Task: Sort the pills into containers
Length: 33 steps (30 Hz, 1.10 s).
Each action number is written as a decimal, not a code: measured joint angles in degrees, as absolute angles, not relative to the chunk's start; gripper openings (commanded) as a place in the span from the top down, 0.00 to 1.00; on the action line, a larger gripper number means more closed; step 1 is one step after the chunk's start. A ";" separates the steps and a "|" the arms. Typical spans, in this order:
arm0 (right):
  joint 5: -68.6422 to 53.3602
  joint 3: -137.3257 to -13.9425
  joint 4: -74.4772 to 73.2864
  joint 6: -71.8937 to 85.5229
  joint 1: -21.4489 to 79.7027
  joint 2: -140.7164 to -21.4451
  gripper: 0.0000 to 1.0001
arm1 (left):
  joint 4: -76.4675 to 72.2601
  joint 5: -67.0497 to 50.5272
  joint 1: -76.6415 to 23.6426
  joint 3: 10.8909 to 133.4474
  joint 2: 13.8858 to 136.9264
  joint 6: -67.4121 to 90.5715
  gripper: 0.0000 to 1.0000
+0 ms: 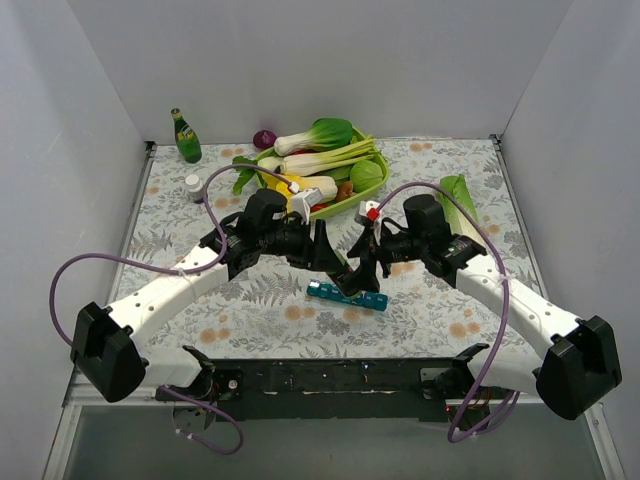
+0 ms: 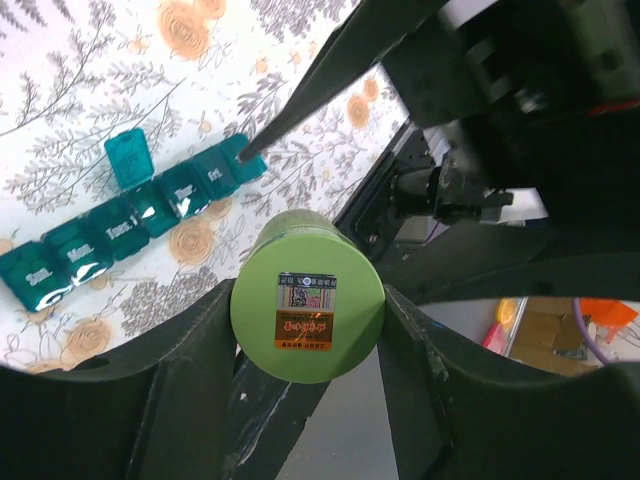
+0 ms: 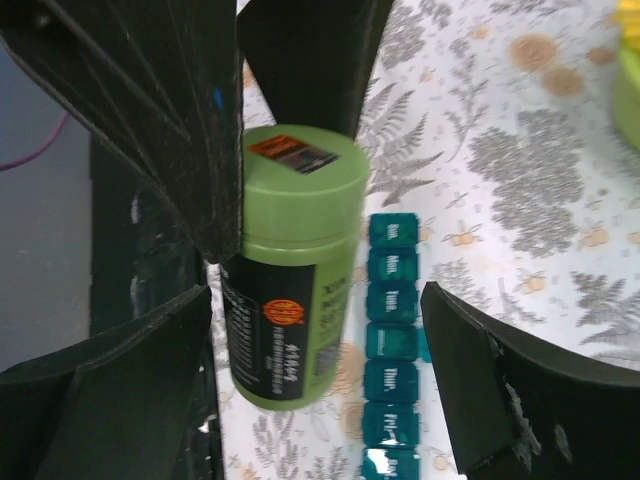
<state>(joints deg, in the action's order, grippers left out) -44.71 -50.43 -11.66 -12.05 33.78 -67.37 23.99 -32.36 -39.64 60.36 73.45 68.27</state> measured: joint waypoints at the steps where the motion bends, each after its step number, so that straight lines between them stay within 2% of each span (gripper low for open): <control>1: -45.65 -49.78 -11.22 -11.33 33.85 -67.37 0.07 | 23.11 -32.25 -39.79 60.36 73.43 68.82 0.99; 6: -50.11 -48.10 -8.78 -8.88 33.95 -67.35 0.08 | 18.35 -30.76 -40.16 59.18 72.60 72.42 0.99; 13: -50.76 -46.70 -3.75 -6.17 34.11 -67.31 0.20 | 10.70 -27.53 -40.14 53.41 68.62 81.32 0.99; 16: -50.70 -46.70 -1.85 -5.54 34.13 -67.31 0.30 | 6.98 -26.09 -40.16 50.59 66.52 85.54 0.99; 17: -50.65 -46.70 -1.34 -5.30 34.13 -67.31 0.36 | 5.32 -25.78 -40.16 49.58 65.93 87.13 0.99; 19: -50.09 -46.70 -0.80 -4.91 34.02 -67.31 0.42 | 3.36 -25.58 -40.16 48.47 65.43 89.38 0.99; 22: -50.02 -46.70 -0.21 -4.36 33.39 -67.31 0.62 | 1.80 -25.28 -40.16 48.05 65.41 91.00 0.99; 23: -50.02 -46.70 0.05 -4.32 33.30 -67.31 0.77 | 1.34 -25.32 -40.16 47.92 65.41 91.33 0.93; 25: -50.06 -46.70 0.14 -3.95 33.10 -67.31 0.88 | 0.10 -25.30 -40.16 47.27 65.41 92.12 0.74; 26: -50.24 -46.70 0.14 -3.99 33.04 -67.31 0.91 | -0.40 -25.36 -40.14 47.03 65.41 92.51 0.61; 27: -50.37 -46.70 0.16 -4.05 32.95 -67.29 0.93 | -1.04 -25.50 -40.12 46.68 65.34 92.68 0.41; 29: -51.03 -46.70 -0.01 -4.58 32.75 -67.13 0.95 | -1.56 -25.98 -40.07 46.41 65.17 92.60 0.22; 30: -51.35 -46.70 -0.21 -5.06 32.73 -66.98 0.96 | -1.67 -26.63 -39.90 46.41 65.04 91.90 0.05; 31: -51.66 -46.70 -0.82 -5.87 32.73 -66.81 0.96 | -1.43 -27.27 -39.64 46.54 64.62 90.48 0.02; 33: -52.99 -46.70 -3.05 -8.47 32.71 -66.41 0.97 | 0.38 -28.38 -39.09 47.20 62.89 86.52 0.02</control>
<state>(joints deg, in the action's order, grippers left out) -52.99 -46.70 -3.05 -8.47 32.71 -66.41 0.38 -28.38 -39.09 47.20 62.89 86.52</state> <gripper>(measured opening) 0.592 0.954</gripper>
